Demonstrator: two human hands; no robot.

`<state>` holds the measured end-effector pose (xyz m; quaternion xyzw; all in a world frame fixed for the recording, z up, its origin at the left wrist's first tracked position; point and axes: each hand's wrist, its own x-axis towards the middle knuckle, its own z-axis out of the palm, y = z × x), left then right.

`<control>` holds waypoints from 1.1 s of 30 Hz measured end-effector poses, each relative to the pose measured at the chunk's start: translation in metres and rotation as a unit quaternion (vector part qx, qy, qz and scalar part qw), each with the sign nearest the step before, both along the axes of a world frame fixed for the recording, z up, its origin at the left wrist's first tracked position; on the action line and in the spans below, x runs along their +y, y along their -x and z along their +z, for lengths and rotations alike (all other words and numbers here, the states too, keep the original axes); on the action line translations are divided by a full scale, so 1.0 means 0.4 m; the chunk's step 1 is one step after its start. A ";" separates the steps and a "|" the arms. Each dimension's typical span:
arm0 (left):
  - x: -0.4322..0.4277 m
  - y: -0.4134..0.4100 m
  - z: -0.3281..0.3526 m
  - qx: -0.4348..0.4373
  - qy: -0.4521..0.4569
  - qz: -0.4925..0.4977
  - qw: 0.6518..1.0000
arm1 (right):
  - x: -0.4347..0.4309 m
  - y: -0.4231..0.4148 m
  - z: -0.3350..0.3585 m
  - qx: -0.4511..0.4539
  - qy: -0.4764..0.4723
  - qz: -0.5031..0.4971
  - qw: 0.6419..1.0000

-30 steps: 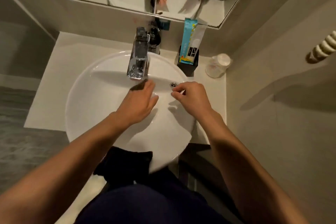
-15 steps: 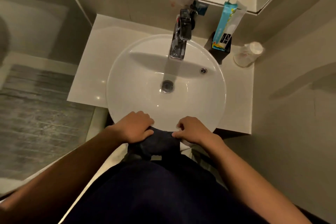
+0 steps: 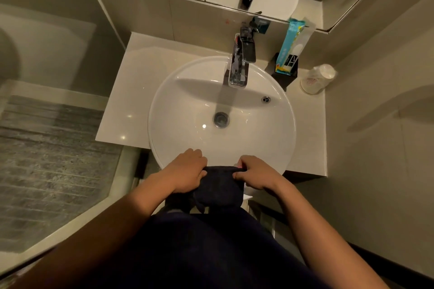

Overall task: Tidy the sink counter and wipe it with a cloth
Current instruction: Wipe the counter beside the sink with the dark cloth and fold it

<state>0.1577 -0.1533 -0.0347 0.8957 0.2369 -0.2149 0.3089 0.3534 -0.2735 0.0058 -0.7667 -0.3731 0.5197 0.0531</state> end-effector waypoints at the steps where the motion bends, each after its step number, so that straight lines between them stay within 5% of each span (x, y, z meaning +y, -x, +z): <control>1: 0.006 0.014 0.015 -0.027 0.048 0.046 0.997 | -0.003 -0.002 0.013 0.030 -0.017 -0.041 0.999; 8: 0.073 0.141 0.125 -0.186 0.271 0.323 0.888 | 0.060 0.046 0.087 0.105 -0.154 -0.152 0.971; 18: 0.327 0.216 0.170 -0.386 0.308 0.569 0.658 | 0.420 0.186 0.128 0.167 -0.285 -0.250 0.910; 21: 0.432 0.210 0.176 -0.401 0.292 0.610 0.618 | 0.539 0.211 0.136 0.187 -0.282 -0.261 0.904; 33: 0.848 0.081 0.131 -0.323 0.064 0.564 0.757 | 0.915 0.154 0.052 0.077 -0.304 -0.278 0.908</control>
